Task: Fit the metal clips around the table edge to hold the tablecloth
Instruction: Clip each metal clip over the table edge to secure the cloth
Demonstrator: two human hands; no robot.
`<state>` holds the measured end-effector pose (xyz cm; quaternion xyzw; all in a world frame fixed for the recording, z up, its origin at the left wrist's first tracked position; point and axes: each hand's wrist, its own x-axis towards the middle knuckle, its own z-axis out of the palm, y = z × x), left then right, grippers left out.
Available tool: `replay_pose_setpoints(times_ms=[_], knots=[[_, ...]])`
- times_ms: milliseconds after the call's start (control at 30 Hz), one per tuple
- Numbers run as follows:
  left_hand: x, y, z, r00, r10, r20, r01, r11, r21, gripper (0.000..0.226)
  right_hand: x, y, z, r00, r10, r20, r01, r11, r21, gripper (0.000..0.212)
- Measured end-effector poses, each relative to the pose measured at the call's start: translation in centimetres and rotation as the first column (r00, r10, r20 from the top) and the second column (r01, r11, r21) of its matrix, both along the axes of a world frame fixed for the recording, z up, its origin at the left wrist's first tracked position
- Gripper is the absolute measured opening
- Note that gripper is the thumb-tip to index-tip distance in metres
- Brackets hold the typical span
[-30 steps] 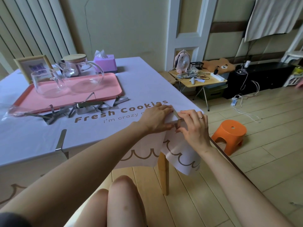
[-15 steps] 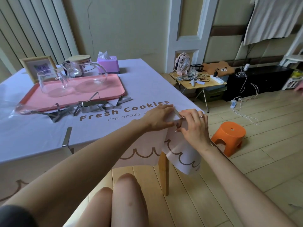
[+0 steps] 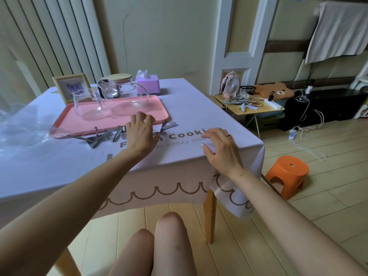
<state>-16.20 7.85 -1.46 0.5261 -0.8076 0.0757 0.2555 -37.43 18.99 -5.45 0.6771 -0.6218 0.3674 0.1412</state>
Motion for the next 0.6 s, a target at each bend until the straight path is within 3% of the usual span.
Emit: replay_pose_setpoints(times_ms=[167,233,400,600], knots=[[3.9,-1.0,0.0,0.996,0.082,0.044,-0.087,0.986,0.142,0.058,5.2,-3.7,2.5,0.995,0.098,0.034,-0.104,0.966,0.237,0.04],[5.0,-1.2,-0.2,0.998,0.033,0.052,-0.041,0.984,0.173,0.049,7.0,-5.4,3.3,0.994,0.094,0.053,-0.106,0.932,0.345,0.05],[7.0,-1.0,-0.1,0.997,-0.05,-0.058,0.055,0.995,0.078,0.021,9.5,-8.5,3.8,0.995,0.089,0.038,-0.094,0.803,0.588,0.061],[7.9,-1.3,0.5,0.983,-0.118,-0.138,0.115,0.993,-0.03,0.012,9.4,-9.3,3.8,0.999,-0.016,-0.04,0.035,0.83,0.557,0.033]])
